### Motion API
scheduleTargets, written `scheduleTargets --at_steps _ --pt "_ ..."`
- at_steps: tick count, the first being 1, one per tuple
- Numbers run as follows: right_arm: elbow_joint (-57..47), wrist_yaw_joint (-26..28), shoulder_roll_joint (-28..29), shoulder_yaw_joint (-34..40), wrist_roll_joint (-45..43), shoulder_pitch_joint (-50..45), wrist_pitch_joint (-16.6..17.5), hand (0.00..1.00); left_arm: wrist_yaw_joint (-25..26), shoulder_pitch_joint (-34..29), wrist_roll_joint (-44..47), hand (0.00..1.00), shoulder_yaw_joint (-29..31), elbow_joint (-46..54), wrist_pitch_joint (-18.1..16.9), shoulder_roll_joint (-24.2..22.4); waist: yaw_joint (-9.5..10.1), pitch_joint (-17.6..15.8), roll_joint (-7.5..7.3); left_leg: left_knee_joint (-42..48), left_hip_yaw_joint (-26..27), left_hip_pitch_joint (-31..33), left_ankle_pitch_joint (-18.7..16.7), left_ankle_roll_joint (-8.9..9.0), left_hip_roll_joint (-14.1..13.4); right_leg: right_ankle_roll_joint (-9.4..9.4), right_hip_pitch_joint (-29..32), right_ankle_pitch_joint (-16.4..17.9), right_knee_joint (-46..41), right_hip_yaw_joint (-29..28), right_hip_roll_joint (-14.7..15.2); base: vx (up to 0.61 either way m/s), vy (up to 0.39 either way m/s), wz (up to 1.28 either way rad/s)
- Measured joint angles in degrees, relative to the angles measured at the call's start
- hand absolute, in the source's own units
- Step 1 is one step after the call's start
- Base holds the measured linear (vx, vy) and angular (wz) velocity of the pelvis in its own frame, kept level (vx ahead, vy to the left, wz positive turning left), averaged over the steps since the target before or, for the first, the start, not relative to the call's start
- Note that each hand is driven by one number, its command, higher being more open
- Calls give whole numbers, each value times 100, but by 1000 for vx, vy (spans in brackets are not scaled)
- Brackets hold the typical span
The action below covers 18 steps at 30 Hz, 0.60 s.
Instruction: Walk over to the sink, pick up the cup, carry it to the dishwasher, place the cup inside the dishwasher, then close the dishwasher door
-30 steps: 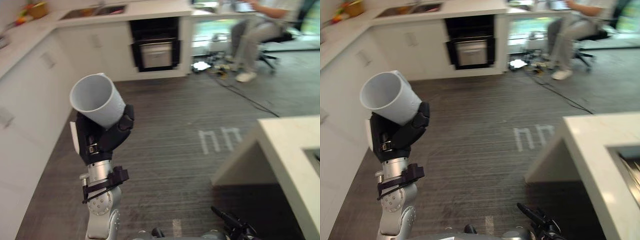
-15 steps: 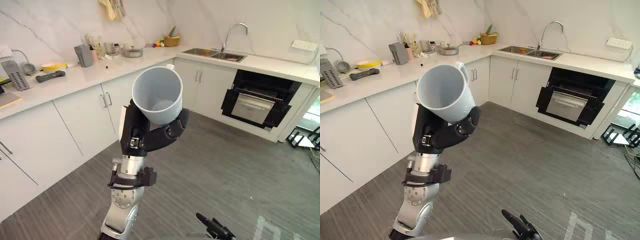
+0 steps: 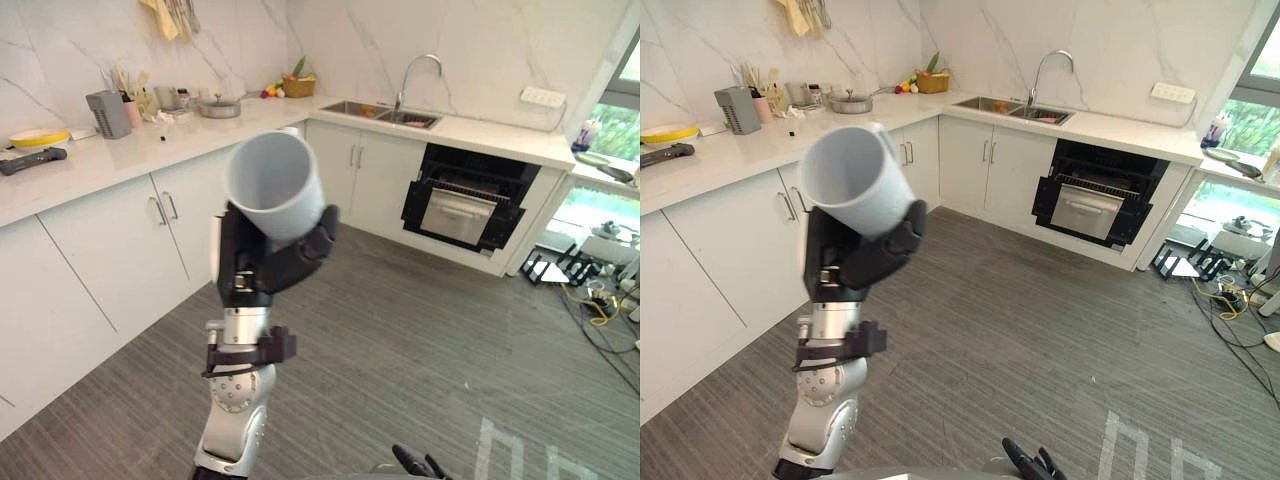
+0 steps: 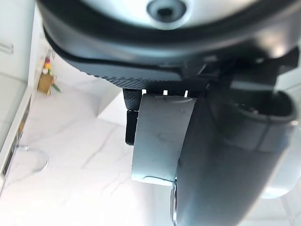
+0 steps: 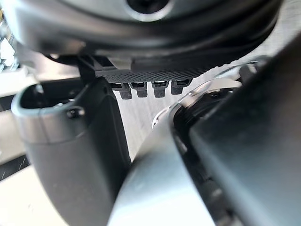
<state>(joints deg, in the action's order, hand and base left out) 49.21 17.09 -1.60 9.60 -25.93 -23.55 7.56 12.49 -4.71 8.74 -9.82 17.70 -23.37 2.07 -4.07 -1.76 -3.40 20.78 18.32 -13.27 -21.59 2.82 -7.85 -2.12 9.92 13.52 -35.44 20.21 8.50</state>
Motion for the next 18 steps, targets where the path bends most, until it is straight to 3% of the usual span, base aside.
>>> scheduleTargets --at_steps 2,5,6,7,8,10,12,14,15,16,17,18 --pt "256 314 2 266 373 154 347 100 227 79 108 0 363 4 -31 -33 40 -29 15 435 -114 353 -330 120 -121 30 149 350 -304 -98 7 -140 -129 19" --pt "470 543 -159 307 559 258 396 100 409 -101 216 0 737 -4 -64 -37 187 -53 84 812 -132 310 -460 136 -346 -73 82 718 -480 -91 -197 61 -138 16" --pt "580 611 -245 289 594 438 382 100 450 -124 270 0 774 8 -80 -22 78 -254 134 2466 -398 894 -430 -185 -653 -292 -74 843 -482 109 -304 122 -144 37" --pt "623 624 -311 281 610 511 364 100 453 -179 280 0 788 2 -79 -50 80 -314 234 2999 -463 1135 -236 -347 -773 -329 -120 887 -467 131 -369 119 -106 18" --pt "674 683 -507 172 845 643 335 100 465 -487 317 0 821 -24 -79 -142 191 -370 388 4186 -535 1709 350 -595 -1030 -343 -301 903 -271 111 -588 133 -75 -17" --pt "853 793 -664 136 935 777 338 100 485 -754 311 0 879 -163 -109 -144 217 -430 470 4830 -624 2207 359 -585 -1056 -332 -637 887 122 81 -736 287 -41 -16" --pt "1011 872 -710 137 979 836 344 100 491 -801 307 0 969 -420 -162 -84 316 -503 433 4226 -549 2292 286 -480 -950 -358 -1031 717 576 -6 -751 327 2 -21" --pt "1124 1052 -773 139 1035 923 348 100 488 -804 307 0 1129 -471 -175 -76 328 -582 420 2500 -507 2295 223 -266 -687 -254 -1444 527 1074 -115 -690 357 56 -20" --pt "1129 1085 -784 138 1034 940 348 100 485 -802 307 0 1138 -470 -178 -73 329 -607 413 2053 -545 2301 250 -221 -580 -232 -1524 515 1148 -139 -640 360 113 -9" --pt "1132 1140 -803 137 1033 968 348 100 475 -803 303 0 1138 -470 -170 -78 325 -666 398 1414 -705 2316 342 -84 -367 -176 -1681 505 1267 -171 -543 330 148 -12" --pt "1146 1204 -829 135 1031 995 347 100 447 -819 300 0 1111 -470 -152 -81 332 -746 384 563 -969 2328 649 48 -45 -60 -1926 496 1457 -219 -412 391 200 -15" --pt "1189 1211 -854 131 1031 1019 347 100 416 -851 300 0 1103 -469 -144 -93 337 -767 411 27 -1128 2340 966 95 104 15 -2116 487 1601 -248 -363 395 222 -29"
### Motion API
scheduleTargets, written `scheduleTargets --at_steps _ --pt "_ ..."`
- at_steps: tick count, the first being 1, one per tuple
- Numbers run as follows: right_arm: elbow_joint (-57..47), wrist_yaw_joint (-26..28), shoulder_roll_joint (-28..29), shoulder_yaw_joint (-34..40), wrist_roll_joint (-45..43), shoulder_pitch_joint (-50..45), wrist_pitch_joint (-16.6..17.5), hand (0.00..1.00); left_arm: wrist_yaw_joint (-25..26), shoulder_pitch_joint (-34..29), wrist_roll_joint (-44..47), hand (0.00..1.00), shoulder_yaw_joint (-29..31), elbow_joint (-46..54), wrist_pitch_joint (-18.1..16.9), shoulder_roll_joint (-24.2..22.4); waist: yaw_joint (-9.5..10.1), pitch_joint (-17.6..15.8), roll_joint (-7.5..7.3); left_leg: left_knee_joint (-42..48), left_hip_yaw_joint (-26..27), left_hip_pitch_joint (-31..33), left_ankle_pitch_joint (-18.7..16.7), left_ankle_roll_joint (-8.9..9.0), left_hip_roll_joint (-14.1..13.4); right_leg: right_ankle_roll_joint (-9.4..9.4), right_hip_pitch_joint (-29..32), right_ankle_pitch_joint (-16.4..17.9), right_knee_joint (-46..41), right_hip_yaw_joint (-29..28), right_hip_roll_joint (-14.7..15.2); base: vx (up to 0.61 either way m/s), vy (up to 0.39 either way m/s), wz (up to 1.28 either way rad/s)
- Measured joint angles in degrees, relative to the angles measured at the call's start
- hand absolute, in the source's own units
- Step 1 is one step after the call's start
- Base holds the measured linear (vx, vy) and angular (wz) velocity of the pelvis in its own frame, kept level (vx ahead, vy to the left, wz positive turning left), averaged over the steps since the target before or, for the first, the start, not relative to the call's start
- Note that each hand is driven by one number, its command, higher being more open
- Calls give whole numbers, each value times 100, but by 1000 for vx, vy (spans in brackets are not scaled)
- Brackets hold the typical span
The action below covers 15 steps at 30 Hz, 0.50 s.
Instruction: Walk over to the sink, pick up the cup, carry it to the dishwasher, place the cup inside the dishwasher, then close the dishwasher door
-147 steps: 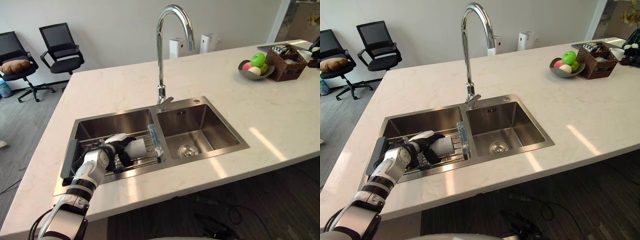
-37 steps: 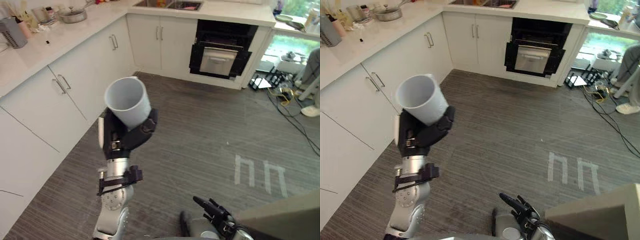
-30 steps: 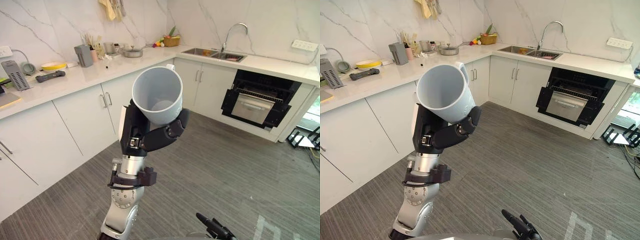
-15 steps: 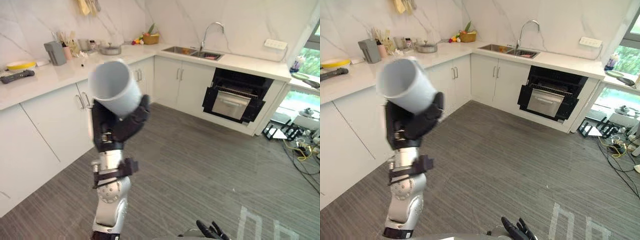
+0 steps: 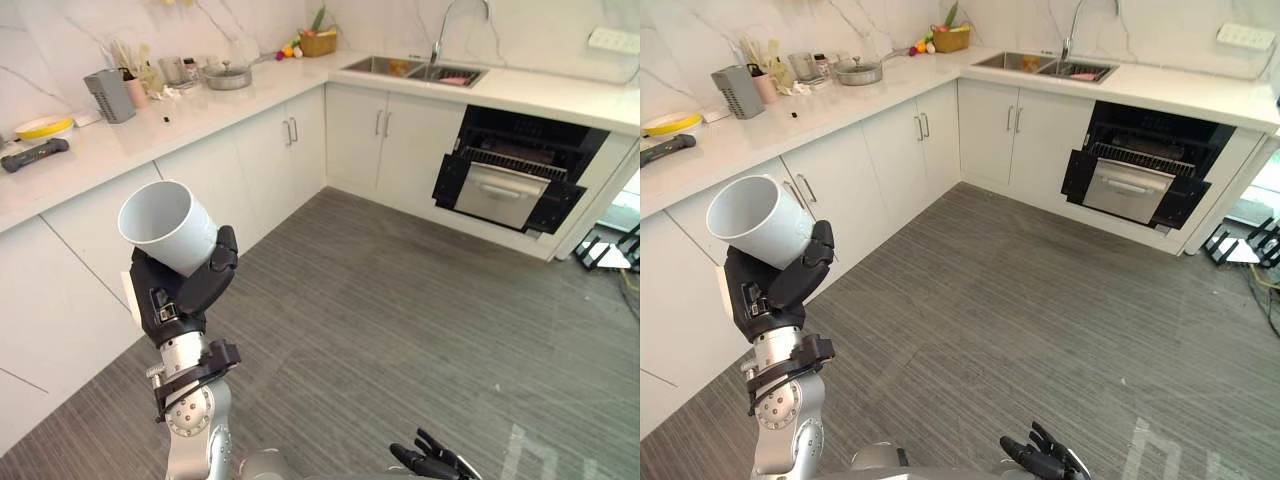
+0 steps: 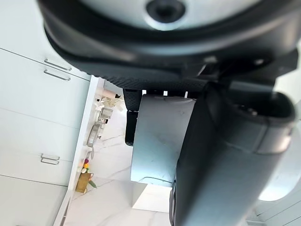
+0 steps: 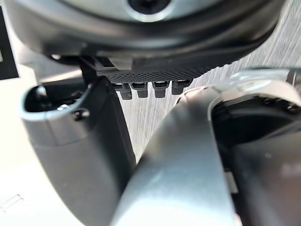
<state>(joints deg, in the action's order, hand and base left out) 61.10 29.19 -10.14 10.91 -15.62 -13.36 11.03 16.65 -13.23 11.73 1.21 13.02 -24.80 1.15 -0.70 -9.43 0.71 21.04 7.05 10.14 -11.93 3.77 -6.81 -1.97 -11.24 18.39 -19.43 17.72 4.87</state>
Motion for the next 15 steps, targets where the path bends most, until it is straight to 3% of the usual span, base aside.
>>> scheduleTargets --at_steps 2,3,4,6,7,8,9,10,11,12,15 --pt "161 -2 0 -5 1 29 -13 100 -75 -150 -2 0 -2 5 -14 -6 80 14 41 -436 -13 -77 985 37 89 280 -431 74 314 -137 37 350 233 -35" --pt "175 -17 49 -2 2 28 -26 100 -108 -177 3 0 4 -11 -37 -7 115 19 25 -181 8 -52 1309 -94 100 439 -582 194 378 -177 89 294 234 -17" --pt "185 -54 103 0 6 52 -42 100 -131 -163 4 0 24 -39 -41 4 118 24 -44 108 36 50 1121 -171 147 513 -612 252 371 -168 180 370 305 0" --pt "174 -120 97 18 14 36 -88 100 -313 -170 57 0 41 -49 -38 -31 137 58 -72 988 117 365 402 -342 268 722 -696 343 266 -146 404 449 375 10" --pt "171 -156 113 92 14 25 -93 100 -403 -170 81 0 58 -66 -36 -30 141 53 -84 1200 141 354 155 -400 352 790 -662 382 -64 -180 540 494 433 10" --pt "138 -178 193 289 5 -7 -74 100 -578 -168 195 0 72 -102 -2 0 150 117 -195 1277 185 169 -169 -510 585 843 -366 354 -1128 -280 898 452 418 16" --pt "108 -178 245 405 0 -19 -34 100 -649 -148 260 0 69 -102 14 37 140 187 -302 1230 212 54 -315 -587 773 967 -77 178 -1927 -404 1178 368 327 20" --pt "101 -178 297 484 -11 -19 -5 100 -715 -114 300 0 67 -102 35 65 131 225 -376 1186 210 -75 -414 -623 900 951 152 -68 -2460 -505 1344 387 285 23" --pt "95 -181 375 636 -64 -18 69 100 -818 -66 297 0 40 -100 97 118 129 244 -442 1011 181 -345 -506 -731 1079 892 478 -690 -3270 -701 1565 407 224 25" --pt "46 -176 439 723 -107 -22 169 100 -833 -53 290 0 -31 -101 127 204 124 251 -420 649 105 -820 -527 -815 1169 843 866 -767 -4057 -937 1528 408 201 21" --pt "-88 -146 580 779 -123 -54 341 100 -832 56 281 0 -193 -107 133 322 40 275 -378 -99 -123 -1553 -428 -812 1149 647 1496 -459 -4261 -825 1185 421 120 34"
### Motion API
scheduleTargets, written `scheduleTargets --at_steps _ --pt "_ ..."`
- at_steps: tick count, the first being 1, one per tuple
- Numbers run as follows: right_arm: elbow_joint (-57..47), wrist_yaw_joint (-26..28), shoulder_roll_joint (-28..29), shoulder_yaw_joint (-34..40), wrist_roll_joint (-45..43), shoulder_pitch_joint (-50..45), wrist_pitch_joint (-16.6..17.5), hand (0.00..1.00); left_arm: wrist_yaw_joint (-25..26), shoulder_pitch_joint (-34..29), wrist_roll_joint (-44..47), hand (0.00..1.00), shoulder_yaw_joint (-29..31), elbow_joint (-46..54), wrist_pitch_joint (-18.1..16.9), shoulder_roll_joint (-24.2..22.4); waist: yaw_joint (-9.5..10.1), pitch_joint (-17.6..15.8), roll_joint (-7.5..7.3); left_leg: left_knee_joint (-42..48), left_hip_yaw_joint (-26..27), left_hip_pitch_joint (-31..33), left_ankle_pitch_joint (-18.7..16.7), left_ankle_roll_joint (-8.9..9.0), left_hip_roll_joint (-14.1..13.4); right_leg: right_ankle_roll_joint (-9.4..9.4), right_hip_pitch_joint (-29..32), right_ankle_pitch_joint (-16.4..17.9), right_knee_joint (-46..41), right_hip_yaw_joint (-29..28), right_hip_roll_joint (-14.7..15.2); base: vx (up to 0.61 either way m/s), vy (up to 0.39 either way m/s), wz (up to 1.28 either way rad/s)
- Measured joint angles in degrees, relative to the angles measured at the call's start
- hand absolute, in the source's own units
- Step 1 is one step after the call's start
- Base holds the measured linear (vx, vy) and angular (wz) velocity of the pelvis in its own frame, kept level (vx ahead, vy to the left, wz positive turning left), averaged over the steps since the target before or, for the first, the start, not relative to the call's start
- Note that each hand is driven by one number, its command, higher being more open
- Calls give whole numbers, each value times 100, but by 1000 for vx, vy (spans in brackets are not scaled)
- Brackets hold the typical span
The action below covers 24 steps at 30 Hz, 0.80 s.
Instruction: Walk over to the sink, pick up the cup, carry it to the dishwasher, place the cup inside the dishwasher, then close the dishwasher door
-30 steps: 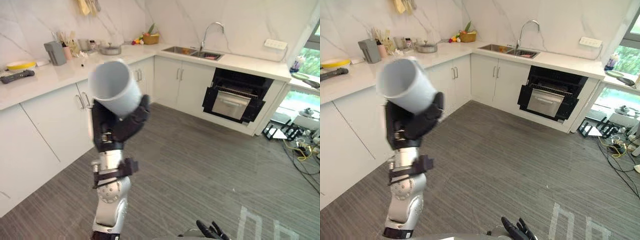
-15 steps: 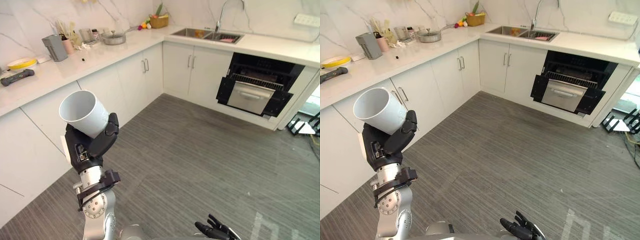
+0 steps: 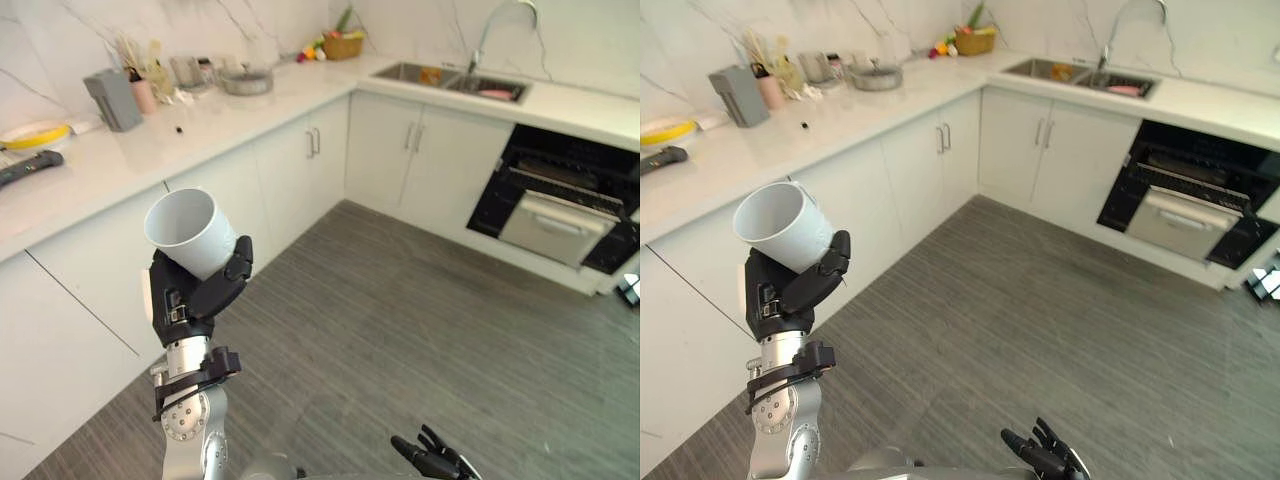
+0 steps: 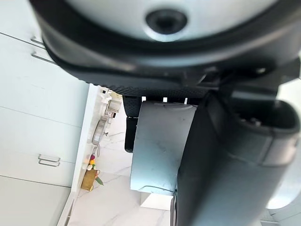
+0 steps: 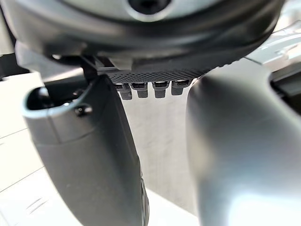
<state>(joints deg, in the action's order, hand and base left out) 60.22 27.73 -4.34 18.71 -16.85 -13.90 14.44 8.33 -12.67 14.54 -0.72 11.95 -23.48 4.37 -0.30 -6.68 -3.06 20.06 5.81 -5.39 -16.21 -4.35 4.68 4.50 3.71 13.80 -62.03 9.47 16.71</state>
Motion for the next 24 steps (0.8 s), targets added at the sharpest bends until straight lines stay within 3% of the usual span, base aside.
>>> scheduleTargets --at_steps 3,5,6,7,8,9,10,11,14,16,17,18,19,21,22,23,24 --pt "-146 32 227 154 -216 7 169 100 -15 325 3 0 -190 -130 8 40 -98 -14 51 -641 -146 -616 52 127 -199 -247 801 334 1086 358 -427 455 23 24" --pt "-289 37 346 203 -232 23 196 100 -24 466 7 0 -224 -173 104 20 -234 -118 210 -786 -72 -1072 -149 481 -633 -328 1217 270 2235 553 -959 646 -28 -1" --pt "-326 40 379 173 -241 -12 186 100 -24 467 8 0 -230 -173 106 13 -252 -131 232 -755 -4 -1171 -201 571 -733 -353 1294 145 2542 565 -1091 541 -35 -12" --pt "-409 53 396 90 -331 -105 154 100 -31 468 8 0 -245 -172 105 1 -260 -129 229 -654 137 -1294 -305 752 -842 -446 1352 -181 3096 566 -1256 610 -73 -29" --pt "-549 44 398 -110 -401 -350 131 100 -90 455 10 0 -257 -166 105 -7 -245 -86 136 -341 402 -1482 -527 1093 -875 -727 1313 -1133 4081 565 -1357 640 -91 -32" --pt "-593 40 396 -198 -422 -473 116 100 -112 444 9 0 -252 -161 102 -3 -242 -58 70 -183 482 -1575 -634 1209 -837 -1075 1314 -1875 4142 575 -1262 779 -115 -44" --pt "-578 47 324 -171 -585 -442 32 100 -133 430 11 0 -240 -242 103 -140 -245 -117 339 84 596 -1711 -782 1243 -1056 -1079 1356 -1668 3630 642 -1437 496 -71 -41" --pt "-818 46 302 -178 -583 -419 29 100 -144 428 4 0 -251 -236 119 -216 -329 -164 380 393 630 -1713 -667 1270 -1157 -1107 1362 -1185 3242 634 -1464 662 -126 -32" --pt "-945 -131 224 -349 -545 -394 -189 100 -298 442 -1 0 -513 -74 119 -307 -393 -184 415 1009 544 -1790 -364 1136 -1329 -1142 1404 -217 2378 645 -1581 510 -131 -13" --pt "-1093 -304 205 -324 -544 -468 -307 100 -367 418 4 0 -604 81 119 -363 -368 -260 546 2314 349 -1424 243 1037 -1637 -1144 1102 202 2287 660 -1863 417 -154 -31" --pt "-1212 -433 205 -326 -545 -539 -318 100 -397 342 9 0 -585 192 105 -394 -353 -285 604 3305 158 -955 1388 1064 -1805 -1182 845 386 2362 619 -2037 390 -126 -47" --pt "-1325 -585 234 -333 -551 -602 -285 100 -449 217 7 0 -547 229 44 -435 -311 -258 590 4237 6 -404 2067 1086 -1958 -1279 540 462 2599 503 -2248 389 -109 -48" --pt "-1366 -644 239 -333 -551 -627 -273 100 -468 157 6 0 -547 254 43 -488 -289 -236 664 4723 -35 -78 1957 1012 -2037 -1327 384 489 2753 450 -2356 416 -76 -56" --pt "-1368 -820 182 -336 -574 -644 -123 100 -501 -90 10 0 -513 287 32 -551 -179 -264 641 5510 35 1075 1192 424 -2116 -1409 -322 441 3492 97 -2595 436 -45 -59" --pt "-1368 -829 165 -332 -588 -639 -86 100 -507 -152 12 0 -482 285 29 -541 -153 -262 627 5399 120 1311 971 391 -2121 -1391 -504 393 3686 -11 -2620 443 -19 -78" --pt "-1366 -821 97 -331 -672 -605 10 100 -524 -226 33 0 -429 259 22 -530 -76 -230 603 4759 327 1684 512 421 -2094 -1376 -792 272 4004 -284 -2628 363 0 -77" --pt "-1371 -822 62 -327 -678 -549 62 100 -528 -221 57 0 -399 250 14 -514 -46 -221 597 4221 443 1803 325 443 -2017 -1352 -911 254 4132 -423 -2612 483 42 -102"
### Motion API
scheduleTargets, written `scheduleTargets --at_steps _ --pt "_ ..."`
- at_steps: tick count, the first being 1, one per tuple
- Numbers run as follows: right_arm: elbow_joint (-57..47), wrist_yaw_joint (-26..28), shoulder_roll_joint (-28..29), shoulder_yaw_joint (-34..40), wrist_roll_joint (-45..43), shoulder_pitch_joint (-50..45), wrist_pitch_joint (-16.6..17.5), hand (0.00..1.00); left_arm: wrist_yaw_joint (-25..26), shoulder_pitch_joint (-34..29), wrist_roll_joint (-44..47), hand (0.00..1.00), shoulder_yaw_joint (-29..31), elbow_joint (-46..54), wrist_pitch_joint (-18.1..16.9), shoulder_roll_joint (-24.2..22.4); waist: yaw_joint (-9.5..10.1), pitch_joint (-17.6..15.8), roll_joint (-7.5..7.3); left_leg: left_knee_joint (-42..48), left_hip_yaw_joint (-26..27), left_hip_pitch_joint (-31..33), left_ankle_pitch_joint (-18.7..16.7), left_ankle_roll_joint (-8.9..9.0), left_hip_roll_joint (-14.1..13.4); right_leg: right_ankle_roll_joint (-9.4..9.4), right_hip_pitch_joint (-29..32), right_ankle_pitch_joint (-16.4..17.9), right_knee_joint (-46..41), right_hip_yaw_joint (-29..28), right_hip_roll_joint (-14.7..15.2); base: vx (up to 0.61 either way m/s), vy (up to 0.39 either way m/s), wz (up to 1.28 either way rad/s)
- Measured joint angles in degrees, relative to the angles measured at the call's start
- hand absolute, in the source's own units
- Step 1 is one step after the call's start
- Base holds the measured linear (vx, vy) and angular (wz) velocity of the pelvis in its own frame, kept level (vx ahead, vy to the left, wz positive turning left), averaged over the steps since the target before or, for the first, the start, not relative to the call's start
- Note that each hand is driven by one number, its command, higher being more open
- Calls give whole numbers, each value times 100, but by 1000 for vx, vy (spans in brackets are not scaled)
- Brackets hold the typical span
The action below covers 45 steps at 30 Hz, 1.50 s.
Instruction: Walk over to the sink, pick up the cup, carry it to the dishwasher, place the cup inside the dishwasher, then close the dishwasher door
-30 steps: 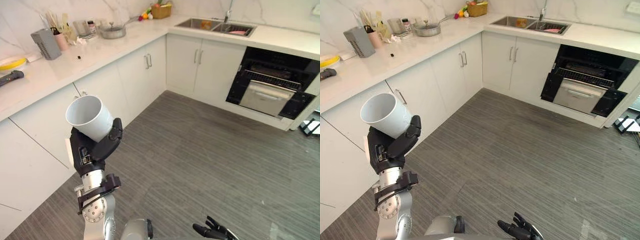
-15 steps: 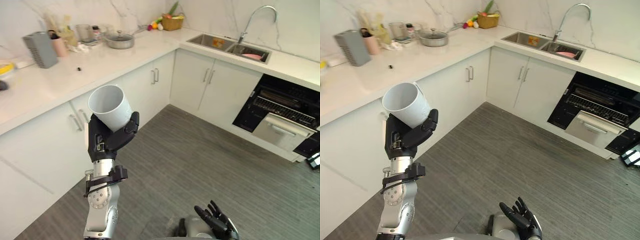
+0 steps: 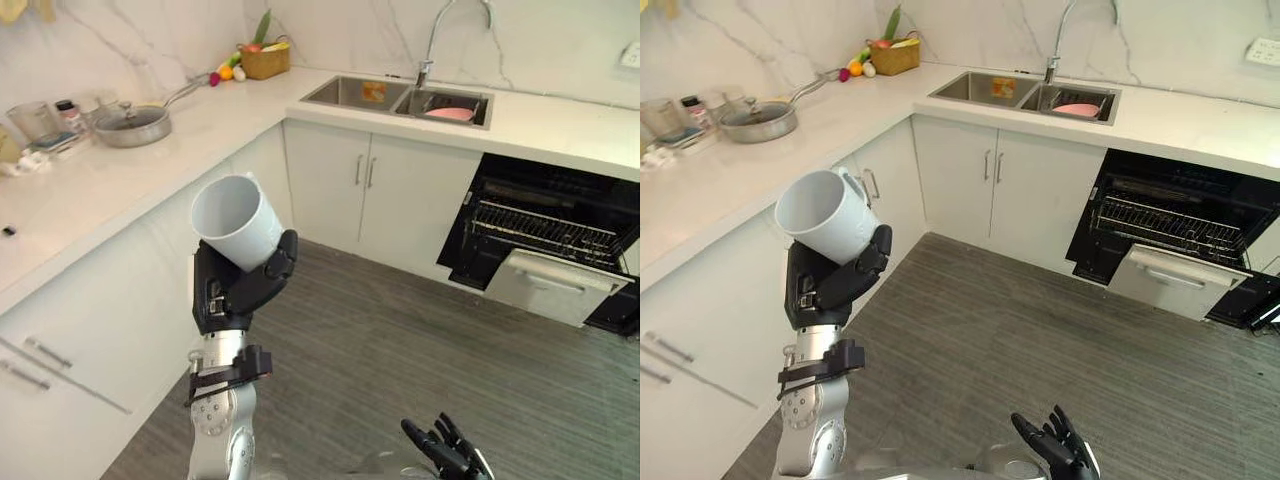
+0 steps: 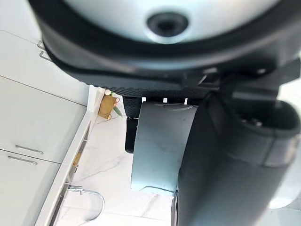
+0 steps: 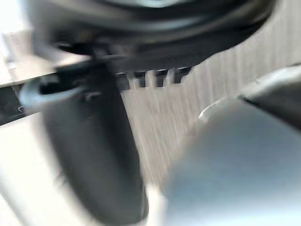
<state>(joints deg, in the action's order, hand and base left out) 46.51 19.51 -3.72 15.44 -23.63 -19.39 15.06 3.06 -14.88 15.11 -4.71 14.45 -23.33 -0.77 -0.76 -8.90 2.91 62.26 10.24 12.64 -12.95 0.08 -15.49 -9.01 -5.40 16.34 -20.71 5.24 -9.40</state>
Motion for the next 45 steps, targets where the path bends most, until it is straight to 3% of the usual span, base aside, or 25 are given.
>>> scheduleTargets --at_steps 1,3,4,5,6,9,11,12,13,14,15,17,19,22,24,25,26,30,31,34,36,38,41,43,45 --pt "-28 -4 -70 -2 -1 176 38 100 -12 3 76 0 64 -38 -71 42 19 -20 -39 -1365 111 85 -166 45 224 37 -230 15 134 -286 88 519 110 -97" --pt "-136 -9 -183 -1 -28 418 93 100 -34 21 73 0 80 -191 -98 102 -5 -40 -74 -3473 -108 80 120 208 851 205 -552 107 323 -642 296 664 260 -105" --pt "-278 -74 -268 -35 -97 616 124 100 -22 -17 71 0 -46 -301 -108 123 55 -28 -63 -4585 -607 69 1210 379 1347 403 -743 218 447 -1073 443 603 321 -106" --pt "-325 -115 -259 -75 -97 689 136 100 -15 -12 71 0 -74 -342 -135 135 80 -27 -64 -4686 -714 72 1501 316 1417 481 -789 268 449 -1212 471 519 295 -113" --pt "-378 -189 -220 -141 -94 754 137 100 -5 -5 67 0 -86 -383 -165 164 102 -25 -97 -4646 -771 43 1623 -10 1443 572 -842 323 427 -1338 511 348 188 -56" --pt "-859 -525 46 -528 -22 820 46 100 49 -43 121 0 -98 -582 -166 314 96 -65 -320 -3046 -420 191 899 -274 1241 864 -1007 176 5 -1601 659 633 243 -81" --pt "-1027 -727 225 -452 -4 658 61 100 -161 -72 238 0 -131 -589 -160 395 106 -15 -447 -2498 -239 272 544 -114 1400 864 -1115 85 -573 -1278 706 370 185 -57" --pt "-1243 -899 269 -381 -24 417 77 100 -352 -88 243 0 -203 -515 -181 429 97 94 -400 -3080 -123 -113 284 -417 1470 1049 -862 -18 -1569 -936 713 298 204 -23" --pt "-1251 -985 388 -359 -43 362 70 100 -424 -57 259 0 -215 -508 -212 536 74 142 -588 -3141 -28 -296 210 -400 1592 1261 -650 -149 -2219 -837 889 327 163 -16" --pt "-1325 -1161 504 -338 -92 204 72 100 -497 -61 324 0 -268 -509 -193 702 42 267 -848 -3498 62 -646 97 -482 1841 1880 -113 -920 -3318 -643 1297 402 86 -32" --pt "-1476 -1296 492 -318 -100 153 82 100 -500 -85 341 0 -299 -494 -173 698 3 272 -849 -3829 186 -1018 54 -504 1859 1652 373 -1387 -4155 -267 1652 403 78 -46" --pt "-1989 -1438 497 -334 -92 65 150 100 -460 -87 336 0 -344 -492 -172 607 -54 245 -706 -4297 441 -1525 89 -449 1720 1156 1103 -898 -4700 199 2003 385 109 -74" --pt "-2657 -1518 533 -379 -93 -24 186 100 -411 -72 319 0 -432 -491 -156 641 -268 166 -546 -4694 525 -1997 97 -435 1505 1157 1555 -571 -4350 636 2026 392 72 -54" --pt "-3723 -1595 539 -429 -83 -300 507 100 -445 -79 341 0 -477 -487 -153 683 -397 136 -494 -4929 793 -2649 23 -305 1254 1097 1822 -403 -2431 1459 1913 523 -40 -60" --pt "-4187 -1599 490 -444 -83 -341 650 100 -464 -158 369 0 -378 -469 -169 686 -358 150 -523 -4869 872 -3084 -251 -109 1245 773 1846 -800 -1226 2072 1879 475 -85 -91" --pt "-4431 -1586 403 -461 -83 -383 695 100 -470 -282 389 0 -301 -413 -181 701 -343 214 -604 -4653 1035 -3284 -586 22 1324 -38 1753 -1055 -852 2511 1893 518 -55 -114" --pt "-4432 -1584 237 -459 -88 -231 689 100 -465 -366 404 0 -315 -417 -182 599 -300 218 -358 -4331 1063 -3263 -845 15 1137 -94 1745 -876 -954 2391 1668 473 -41 -106" --pt "-4715 -1642 285 -543 -88 -269 612 100 -496 -394 294 0 -697 -416 -195 611 -305 155 -293 -3497 1059 -3148 -870 9 782 9 1650 -403 -1000 2175 1254 265 -71 -50" --pt "-4997 -1673 372 -589 -78 -339 511 100 -536 -389 232 0 -850 -406 -195 617 -296 124 -241 -1900 1041 -2575 -441 -199 339 57 1391 -327 -772 2134 1003 131 -78 -38" --pt "-5294 -1665 386 -634 -20 -390 486 100 -551 -448 127 0 -919 -360 -208 611 -143 111 -162 -318 876 -1839 739 -298 -178 74 933 -318 -201 2012 660 169 -44 -50" --pt "-5550 -1609 376 -644 109 -357 515 100 -547 -473 62 0 -915 -342 -273 626 -132 110 -168 257 571 -1015 195 -137 -267 152 742 -371 48 1872 524 243 -21 -44" --pt "-5583 -1553 277 -690 132 -356 520 100 -547 -555 65 0 -895 -355 -278 610 -71 116 -186 -732 469 -654 -477 6 -35 209 433 -425 396 1565 444 266 -31 -62" --pt "-5572 -1405 126 -766 128 -304 519 100 -520 -710 61 0 -785 -354 -309 440 80 155 -165 -2814 -98 -653 -595 117 610 142 238 -552 638 1018 475 294 30 -92" --pt "-5455 -1305 2 -947 128 -235 515 100 -406 -761 60 0 -708 -356 -316 359 130 162 -153 -3543 -334 -656 -443 205 859 200 100 -565 723 623 493 322 128 -104" --pt "-5358 -1251 -121 -1168 130 -211 507 100 -258 -718 -14 0 -701 -363 -345 366 110 206 -111 -4361 -266 -850 591 238 957 357 -125 -495 838 212 475 387 214 -89"
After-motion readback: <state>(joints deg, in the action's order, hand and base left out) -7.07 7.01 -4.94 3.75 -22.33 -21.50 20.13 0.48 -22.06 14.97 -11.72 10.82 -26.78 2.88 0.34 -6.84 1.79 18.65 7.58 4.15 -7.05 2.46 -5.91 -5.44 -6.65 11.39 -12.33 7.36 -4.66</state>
